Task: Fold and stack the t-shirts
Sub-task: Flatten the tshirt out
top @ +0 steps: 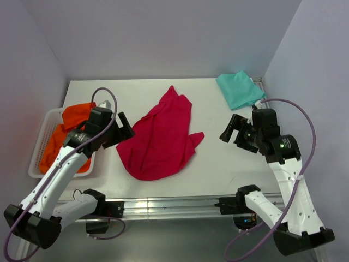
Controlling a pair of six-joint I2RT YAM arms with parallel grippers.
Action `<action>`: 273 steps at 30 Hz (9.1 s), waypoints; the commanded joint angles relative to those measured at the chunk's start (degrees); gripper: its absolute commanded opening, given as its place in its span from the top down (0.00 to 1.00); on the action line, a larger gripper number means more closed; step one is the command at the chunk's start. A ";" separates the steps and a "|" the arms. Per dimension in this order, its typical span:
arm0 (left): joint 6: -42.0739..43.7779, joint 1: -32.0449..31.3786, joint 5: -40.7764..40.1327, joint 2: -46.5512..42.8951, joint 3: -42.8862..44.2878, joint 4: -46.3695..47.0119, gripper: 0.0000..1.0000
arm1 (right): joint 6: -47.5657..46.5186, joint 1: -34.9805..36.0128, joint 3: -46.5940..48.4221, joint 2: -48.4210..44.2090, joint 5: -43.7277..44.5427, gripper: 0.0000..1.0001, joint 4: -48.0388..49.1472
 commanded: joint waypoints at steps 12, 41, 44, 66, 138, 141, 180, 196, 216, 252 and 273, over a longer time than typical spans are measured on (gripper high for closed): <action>-5.31 -0.92 -9.33 -8.19 -2.68 -15.26 0.13 | -1.42 0.55 -7.89 -4.81 -5.10 0.00 7.15; -5.22 -1.27 -11.43 15.71 -9.10 4.15 0.42 | 0.34 0.55 -2.71 6.80 -2.90 0.01 11.01; -4.43 -1.27 -11.96 18.62 -9.36 6.09 0.45 | -0.62 0.55 -3.50 6.10 -3.16 0.01 10.48; 0.67 -1.19 -10.64 30.49 -6.64 13.39 0.50 | -1.24 0.46 -5.88 7.15 -2.46 0.01 12.77; -3.11 -1.27 -10.91 14.41 -7.87 3.72 1.00 | 7.11 18.13 -11.33 43.62 -6.59 0.26 37.90; -2.85 -1.27 -10.82 14.67 -7.70 3.90 1.00 | 7.20 18.39 -10.54 44.68 -6.51 0.31 37.99; -1.88 -1.19 -24.17 3.07 30.08 -16.84 1.00 | 4.21 17.77 17.84 7.16 21.43 1.00 1.35; 2.96 -1.19 -16.37 -3.43 64.71 -23.18 1.00 | 2.90 17.69 44.73 -10.60 28.83 1.00 -10.34; 5.68 -0.83 -22.84 -2.38 35.79 -3.33 1.00 | -6.25 17.33 32.65 3.71 25.30 1.00 9.33; 4.01 22.28 -16.00 63.29 53.83 20.78 0.00 | -6.69 0.63 67.81 77.04 30.59 0.00 29.12; -1.09 16.66 -5.64 51.14 18.06 20.59 1.00 | 4.91 0.64 12.58 58.21 -4.38 1.00 39.57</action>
